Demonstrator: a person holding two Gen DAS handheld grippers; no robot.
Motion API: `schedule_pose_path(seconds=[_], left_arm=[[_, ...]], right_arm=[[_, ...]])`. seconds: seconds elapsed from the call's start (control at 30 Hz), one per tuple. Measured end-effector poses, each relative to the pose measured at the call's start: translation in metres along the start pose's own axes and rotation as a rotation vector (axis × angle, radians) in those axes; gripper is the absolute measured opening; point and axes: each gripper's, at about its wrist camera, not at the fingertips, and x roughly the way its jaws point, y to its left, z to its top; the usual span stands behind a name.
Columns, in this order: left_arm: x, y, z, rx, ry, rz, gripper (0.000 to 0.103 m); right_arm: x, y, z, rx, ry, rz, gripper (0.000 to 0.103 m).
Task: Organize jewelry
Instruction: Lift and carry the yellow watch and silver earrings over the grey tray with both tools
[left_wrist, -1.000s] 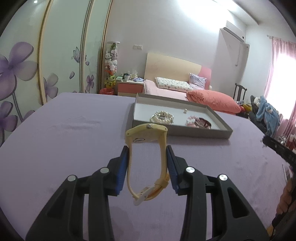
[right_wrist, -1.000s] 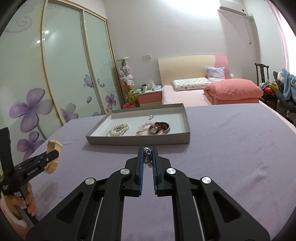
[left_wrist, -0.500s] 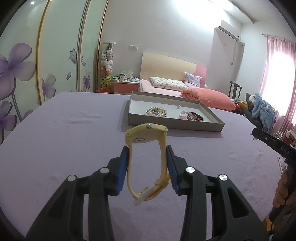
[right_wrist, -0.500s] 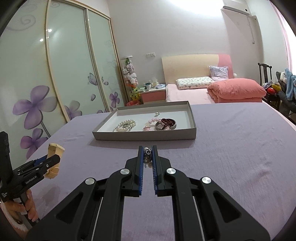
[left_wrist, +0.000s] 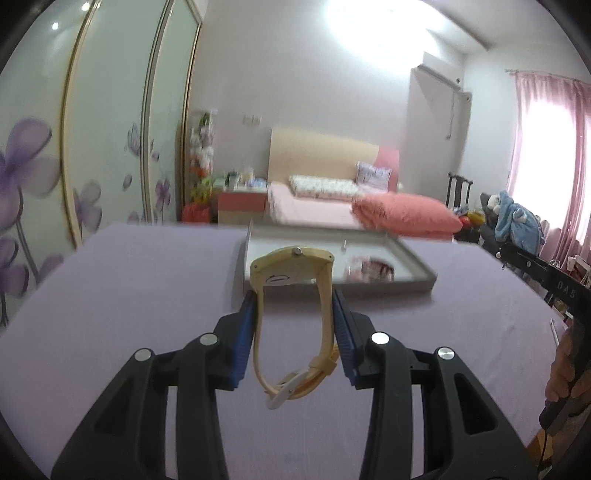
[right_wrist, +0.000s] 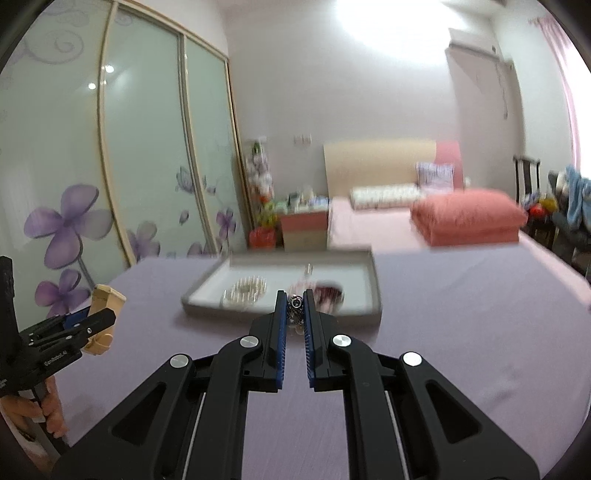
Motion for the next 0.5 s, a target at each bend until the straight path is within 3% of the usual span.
schedule_pose_path(seconds=[0.2,0.5], left_arm=[[0.024,0.003,0.035,-0.022,-0.053,0.002,0.040],[0.085,0.000,0.068,-0.028,-0.065,0.006,0.040]], right_arm=[[0.026,-0.004,0.031,-0.017,-0.071,-0.025,0.010],[0.087,-0.020,0.059,0.010,-0.068,-0.022,0.010]])
